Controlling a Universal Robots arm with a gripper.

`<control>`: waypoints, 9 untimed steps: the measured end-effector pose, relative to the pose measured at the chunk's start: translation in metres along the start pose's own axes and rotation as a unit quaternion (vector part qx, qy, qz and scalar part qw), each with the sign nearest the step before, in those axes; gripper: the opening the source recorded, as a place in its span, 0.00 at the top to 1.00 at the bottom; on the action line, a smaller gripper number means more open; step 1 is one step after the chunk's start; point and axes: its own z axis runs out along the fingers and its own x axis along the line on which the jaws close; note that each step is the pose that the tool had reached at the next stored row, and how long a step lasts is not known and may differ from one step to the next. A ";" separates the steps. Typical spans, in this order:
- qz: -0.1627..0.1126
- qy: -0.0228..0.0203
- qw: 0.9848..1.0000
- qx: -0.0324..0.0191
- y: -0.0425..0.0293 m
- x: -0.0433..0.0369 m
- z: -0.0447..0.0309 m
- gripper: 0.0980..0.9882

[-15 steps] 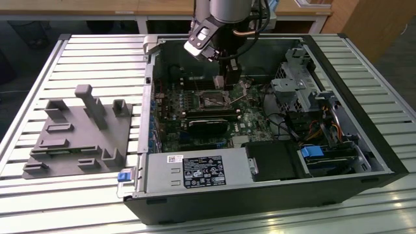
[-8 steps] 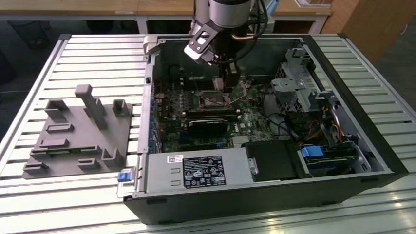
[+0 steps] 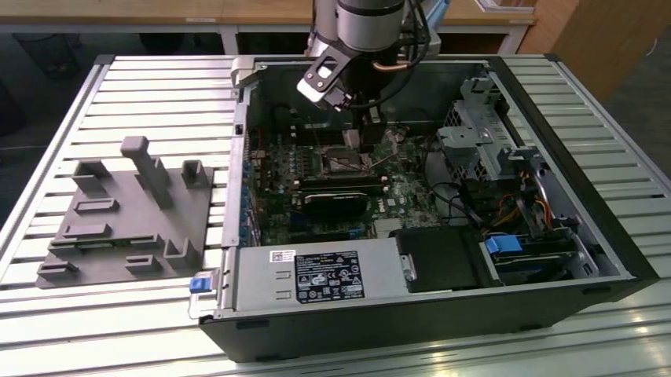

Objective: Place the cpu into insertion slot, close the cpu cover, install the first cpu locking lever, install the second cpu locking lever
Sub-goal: 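Place the cpu into insertion slot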

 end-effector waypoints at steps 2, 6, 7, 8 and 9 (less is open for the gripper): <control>0.000 0.000 1.000 0.000 0.0000 0.0000 0.0004 0.50; 0.000 0.000 1.000 0.000 -0.0001 0.0000 0.0016 0.50; 0.000 0.000 1.000 0.000 -0.0002 0.0000 0.0019 0.50; 0.000 0.000 1.000 0.000 -0.0002 0.0000 0.0021 0.50; 0.000 0.000 1.000 0.000 -0.0002 0.0000 0.0024 0.50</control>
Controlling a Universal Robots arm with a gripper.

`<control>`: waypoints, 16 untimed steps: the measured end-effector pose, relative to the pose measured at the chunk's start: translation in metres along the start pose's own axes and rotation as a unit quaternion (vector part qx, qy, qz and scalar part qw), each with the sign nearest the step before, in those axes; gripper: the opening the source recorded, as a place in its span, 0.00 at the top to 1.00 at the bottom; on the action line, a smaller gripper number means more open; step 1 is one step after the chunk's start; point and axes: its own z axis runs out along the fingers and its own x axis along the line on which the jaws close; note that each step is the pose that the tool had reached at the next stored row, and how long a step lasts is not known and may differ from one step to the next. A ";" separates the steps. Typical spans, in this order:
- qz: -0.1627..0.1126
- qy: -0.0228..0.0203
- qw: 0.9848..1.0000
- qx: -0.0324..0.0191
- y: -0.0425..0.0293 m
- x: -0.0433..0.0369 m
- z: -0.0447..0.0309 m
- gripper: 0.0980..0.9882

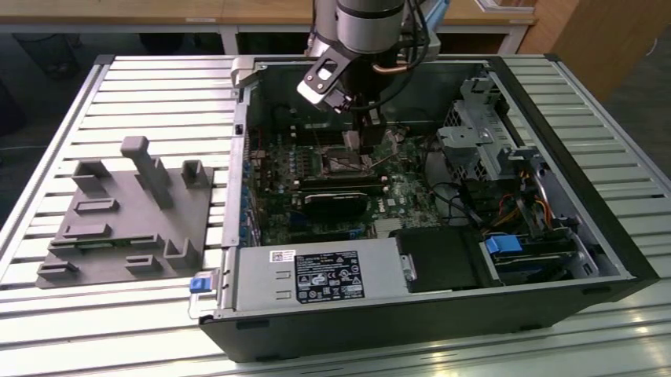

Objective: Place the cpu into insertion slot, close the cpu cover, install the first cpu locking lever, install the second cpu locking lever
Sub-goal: 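Place the cpu into insertion slot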

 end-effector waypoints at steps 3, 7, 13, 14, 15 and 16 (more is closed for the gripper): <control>0.000 0.000 1.000 0.000 -0.0001 0.0000 0.0010 0.50; 0.000 0.000 1.000 0.000 -0.0002 0.0000 0.0026 0.50; 0.000 0.000 1.000 0.000 -0.0003 0.0000 0.0043 0.50; 0.000 0.000 1.000 0.000 -0.0004 0.0000 0.0047 0.50; 0.000 0.000 1.000 0.000 -0.0004 0.0000 0.0050 0.50; 0.000 0.000 1.000 0.000 -0.0004 0.0000 0.0054 0.50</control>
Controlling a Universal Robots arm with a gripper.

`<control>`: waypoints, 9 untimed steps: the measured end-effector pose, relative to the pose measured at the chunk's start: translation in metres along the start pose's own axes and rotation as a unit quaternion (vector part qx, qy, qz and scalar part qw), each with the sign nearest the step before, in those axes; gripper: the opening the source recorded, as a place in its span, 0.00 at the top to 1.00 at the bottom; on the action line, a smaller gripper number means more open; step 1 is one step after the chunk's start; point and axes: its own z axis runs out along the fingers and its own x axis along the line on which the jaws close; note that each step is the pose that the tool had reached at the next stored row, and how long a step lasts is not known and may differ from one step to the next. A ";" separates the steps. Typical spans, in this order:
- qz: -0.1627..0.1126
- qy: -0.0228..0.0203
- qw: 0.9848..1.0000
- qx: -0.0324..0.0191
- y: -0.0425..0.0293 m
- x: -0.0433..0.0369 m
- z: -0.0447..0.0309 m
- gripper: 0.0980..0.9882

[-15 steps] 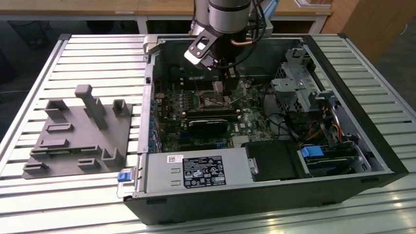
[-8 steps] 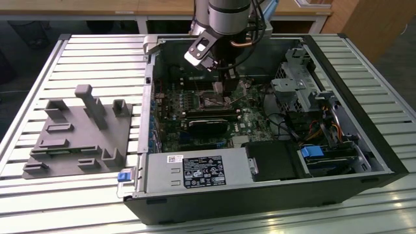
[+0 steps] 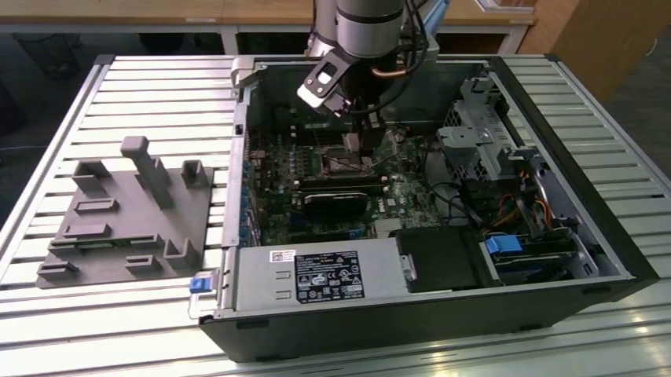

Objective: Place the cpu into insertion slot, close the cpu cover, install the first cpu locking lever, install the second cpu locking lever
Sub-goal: 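Place the cpu into insertion slot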

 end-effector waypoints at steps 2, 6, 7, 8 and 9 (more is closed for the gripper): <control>0.000 0.000 1.000 0.000 -0.0002 0.0001 0.0009 0.50; 0.000 0.000 1.000 0.000 -0.0007 0.0006 0.0038 0.50; 0.000 0.000 1.000 0.000 -0.0008 0.0009 0.0049 0.50; 0.000 0.000 1.000 0.000 -0.0008 0.0019 0.0058 0.50; 0.000 0.000 1.000 0.000 -0.0009 0.0033 0.0068 0.50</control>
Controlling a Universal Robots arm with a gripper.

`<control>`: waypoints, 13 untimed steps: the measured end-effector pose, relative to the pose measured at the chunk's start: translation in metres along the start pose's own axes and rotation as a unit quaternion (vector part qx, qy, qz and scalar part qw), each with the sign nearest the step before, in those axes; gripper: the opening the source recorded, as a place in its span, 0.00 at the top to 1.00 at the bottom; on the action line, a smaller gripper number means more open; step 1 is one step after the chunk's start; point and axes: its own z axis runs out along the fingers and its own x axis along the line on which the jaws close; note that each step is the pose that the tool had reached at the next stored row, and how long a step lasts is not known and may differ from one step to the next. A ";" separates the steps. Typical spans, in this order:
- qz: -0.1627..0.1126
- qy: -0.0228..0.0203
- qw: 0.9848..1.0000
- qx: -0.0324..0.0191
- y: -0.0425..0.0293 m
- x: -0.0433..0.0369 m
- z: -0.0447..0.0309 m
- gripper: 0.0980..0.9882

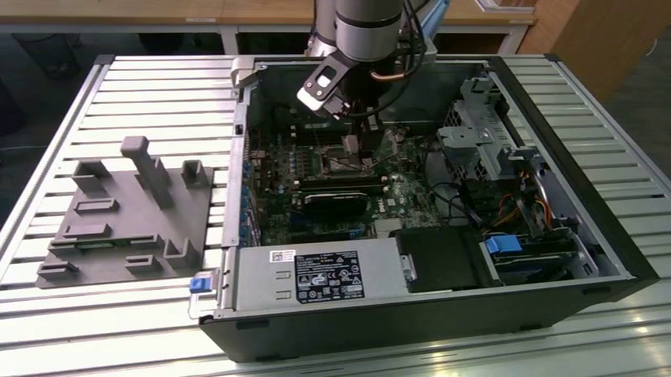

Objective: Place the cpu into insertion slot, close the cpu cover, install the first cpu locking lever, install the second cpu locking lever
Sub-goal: 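Place the cpu into insertion slot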

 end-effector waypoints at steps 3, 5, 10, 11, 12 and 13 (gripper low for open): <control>0.002 0.000 1.000 0.000 -0.0010 0.0041 0.0035 0.50; 0.003 0.000 1.000 0.000 -0.0019 0.0052 0.0058 0.50; 0.004 -0.001 1.000 0.000 -0.0026 0.0054 0.0112 0.50; 0.004 -0.001 1.000 0.000 -0.0028 0.0054 0.0121 0.50; 0.004 -0.001 1.000 0.000 -0.0029 0.0054 0.0129 0.50; 0.004 -0.001 1.000 0.000 -0.0029 0.0054 0.0135 0.50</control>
